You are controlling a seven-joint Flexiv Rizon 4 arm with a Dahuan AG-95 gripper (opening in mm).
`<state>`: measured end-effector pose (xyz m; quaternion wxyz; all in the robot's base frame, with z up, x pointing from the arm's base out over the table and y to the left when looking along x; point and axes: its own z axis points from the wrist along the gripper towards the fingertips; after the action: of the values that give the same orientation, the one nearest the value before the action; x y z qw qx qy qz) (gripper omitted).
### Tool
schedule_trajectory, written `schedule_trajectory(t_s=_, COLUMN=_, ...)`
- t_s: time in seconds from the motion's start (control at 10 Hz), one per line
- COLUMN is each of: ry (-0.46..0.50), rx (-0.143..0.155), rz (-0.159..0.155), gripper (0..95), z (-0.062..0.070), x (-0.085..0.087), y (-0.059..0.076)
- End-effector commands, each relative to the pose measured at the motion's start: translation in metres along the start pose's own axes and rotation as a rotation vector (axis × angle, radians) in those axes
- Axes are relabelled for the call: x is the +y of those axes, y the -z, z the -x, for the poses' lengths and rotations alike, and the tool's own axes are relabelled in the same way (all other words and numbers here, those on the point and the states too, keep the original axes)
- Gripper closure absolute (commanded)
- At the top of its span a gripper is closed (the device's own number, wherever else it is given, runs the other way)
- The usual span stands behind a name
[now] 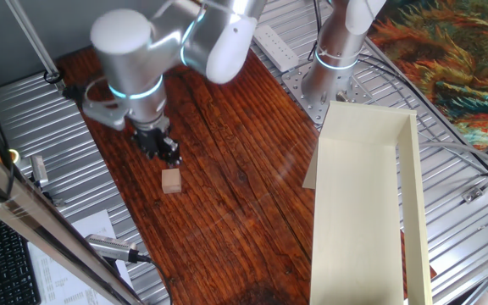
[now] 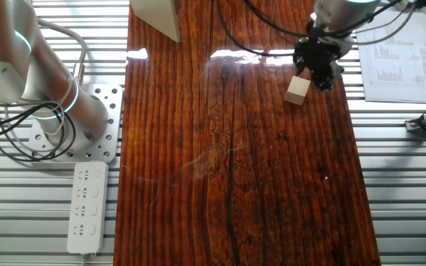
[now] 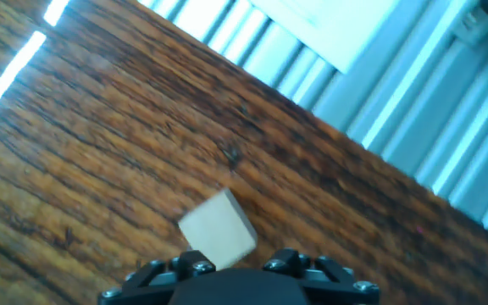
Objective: Put the object on the shelf
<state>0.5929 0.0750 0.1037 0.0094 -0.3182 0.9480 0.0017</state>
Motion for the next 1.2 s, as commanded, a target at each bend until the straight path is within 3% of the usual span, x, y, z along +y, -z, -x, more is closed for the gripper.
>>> schedule_trajectory(t_s=0.1, ry=-0.001, rx=0.003, rz=-0.004, gripper=19.0, z=0.000, x=0.004, y=-0.014)
schedule_trajectory(t_s=0.4, ry=-0.004, rx=-0.010, rz=-0.001, gripper=19.0, z=-0.002, x=0.007, y=-0.031)
schedule_trajectory(t_s=0.7, ry=0.018, rx=-0.001, rz=-0.005, gripper=19.0, z=-0.001, x=0.010, y=-0.031)
schedule_trajectory(t_s=1.0, ry=0.096, rx=-0.007, rz=0.003, gripper=19.0, z=-0.005, x=0.013, y=-0.044)
schedule_trajectory(t_s=1.2, ry=0.132, rx=0.006, rz=-0.003, gripper=19.0, z=-0.005, x=0.013, y=-0.046)
